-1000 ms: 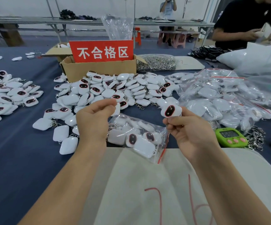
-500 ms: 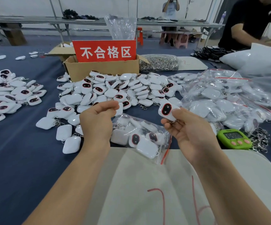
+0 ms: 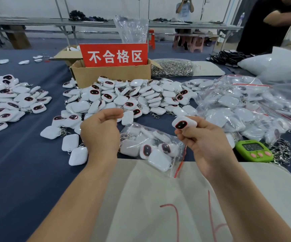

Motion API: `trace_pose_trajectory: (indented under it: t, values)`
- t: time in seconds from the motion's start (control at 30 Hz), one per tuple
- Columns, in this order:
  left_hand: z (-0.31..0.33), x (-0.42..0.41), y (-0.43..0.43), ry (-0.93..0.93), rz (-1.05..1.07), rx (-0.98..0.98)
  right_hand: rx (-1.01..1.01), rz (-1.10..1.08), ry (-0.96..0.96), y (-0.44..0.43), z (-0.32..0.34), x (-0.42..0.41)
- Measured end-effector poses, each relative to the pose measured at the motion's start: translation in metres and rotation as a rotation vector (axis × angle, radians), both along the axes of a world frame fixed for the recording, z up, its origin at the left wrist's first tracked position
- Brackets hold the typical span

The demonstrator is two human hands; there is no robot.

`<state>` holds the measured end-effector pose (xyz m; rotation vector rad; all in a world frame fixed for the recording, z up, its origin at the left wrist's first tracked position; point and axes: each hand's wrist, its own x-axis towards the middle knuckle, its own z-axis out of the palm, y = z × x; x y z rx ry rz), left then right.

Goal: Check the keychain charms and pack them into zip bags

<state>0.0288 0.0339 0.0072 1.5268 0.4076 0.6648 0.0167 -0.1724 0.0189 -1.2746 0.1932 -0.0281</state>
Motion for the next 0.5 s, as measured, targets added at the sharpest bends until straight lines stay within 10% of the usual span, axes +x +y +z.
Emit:
trace_pose_trajectory:
  t: [0.13, 0.3, 0.5]
  values:
    - [0.007, 0.000, 0.018, -0.076, 0.144, 0.049, -0.005, -0.034, -0.008, 0.008, 0.001, -0.001]
    - [0.006, -0.005, 0.009, -0.041, 0.091, 0.151, -0.566, -0.186, -0.083, 0.003, -0.005, 0.001]
    - [0.005, -0.034, -0.051, 0.184, -0.376, 0.970, -1.082, -0.333, -0.096, -0.008, 0.001, -0.002]
